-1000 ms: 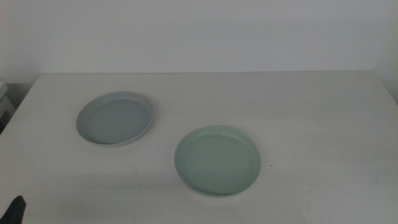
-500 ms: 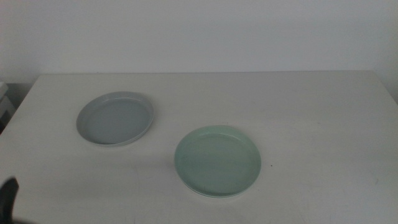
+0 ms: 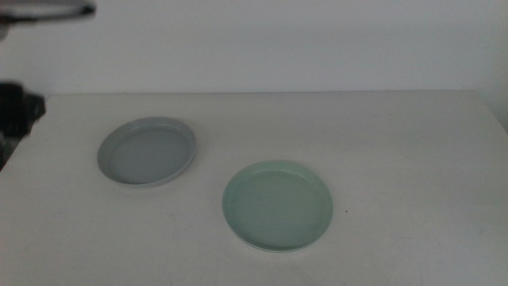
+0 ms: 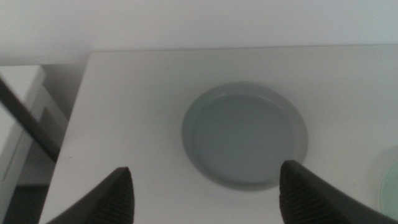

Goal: Stack the three bowls on top of each other.

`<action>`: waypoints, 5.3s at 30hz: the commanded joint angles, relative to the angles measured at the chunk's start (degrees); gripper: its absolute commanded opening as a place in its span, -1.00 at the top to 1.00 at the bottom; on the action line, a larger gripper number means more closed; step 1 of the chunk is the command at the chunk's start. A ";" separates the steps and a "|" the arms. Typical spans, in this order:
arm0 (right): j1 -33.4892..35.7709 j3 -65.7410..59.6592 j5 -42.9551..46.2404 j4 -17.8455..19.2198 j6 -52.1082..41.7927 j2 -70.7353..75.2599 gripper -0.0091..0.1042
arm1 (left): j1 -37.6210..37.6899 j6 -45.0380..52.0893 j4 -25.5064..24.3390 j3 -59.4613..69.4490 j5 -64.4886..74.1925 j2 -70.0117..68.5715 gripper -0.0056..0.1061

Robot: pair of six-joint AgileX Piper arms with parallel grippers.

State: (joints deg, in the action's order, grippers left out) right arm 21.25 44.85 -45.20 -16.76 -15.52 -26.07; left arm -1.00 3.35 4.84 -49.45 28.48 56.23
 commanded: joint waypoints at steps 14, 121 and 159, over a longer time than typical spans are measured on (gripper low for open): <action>-0.41 1.19 4.17 -0.65 -0.46 -0.46 -0.16 | -0.08 -1.26 4.09 -41.72 22.06 28.25 -0.48; -0.41 1.19 4.17 -0.65 -0.46 -0.46 -0.16 | 24.05 -0.43 17.65 -37.21 21.10 53.47 0.90; -0.41 1.19 4.17 -0.65 -0.46 -0.46 -0.16 | 11.69 8.78 13.37 -37.28 27.11 27.57 -0.78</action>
State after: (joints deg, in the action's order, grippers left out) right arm 21.25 44.85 -45.20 -16.80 -15.52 -25.97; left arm 10.89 12.15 18.05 -85.32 58.22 86.88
